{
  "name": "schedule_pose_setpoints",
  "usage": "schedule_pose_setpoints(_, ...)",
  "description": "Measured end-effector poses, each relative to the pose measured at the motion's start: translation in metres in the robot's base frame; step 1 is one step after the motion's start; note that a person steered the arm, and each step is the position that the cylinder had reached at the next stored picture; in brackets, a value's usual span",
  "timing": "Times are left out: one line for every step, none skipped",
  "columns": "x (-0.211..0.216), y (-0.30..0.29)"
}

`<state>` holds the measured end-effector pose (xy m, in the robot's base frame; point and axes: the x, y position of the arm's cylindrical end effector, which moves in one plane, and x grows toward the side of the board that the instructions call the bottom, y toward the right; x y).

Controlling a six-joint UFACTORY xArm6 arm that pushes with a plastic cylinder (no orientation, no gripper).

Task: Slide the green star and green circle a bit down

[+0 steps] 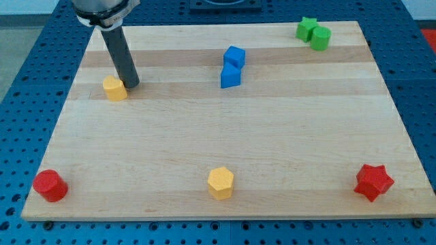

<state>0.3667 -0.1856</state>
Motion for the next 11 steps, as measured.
schedule_pose_setpoints(0.0,0.024)
schedule_pose_setpoints(0.0,0.06)
schedule_pose_setpoints(0.0,0.06)
schedule_pose_setpoints(-0.04,0.065)
schedule_pose_setpoints(-0.089,0.103)
schedule_pose_setpoints(-0.125,0.174)
schedule_pose_setpoints(-0.166,0.257)
schedule_pose_setpoints(-0.175,0.289)
schedule_pose_setpoints(-0.175,0.298)
schedule_pose_setpoints(-0.175,0.334)
schedule_pose_setpoints(-0.175,0.343)
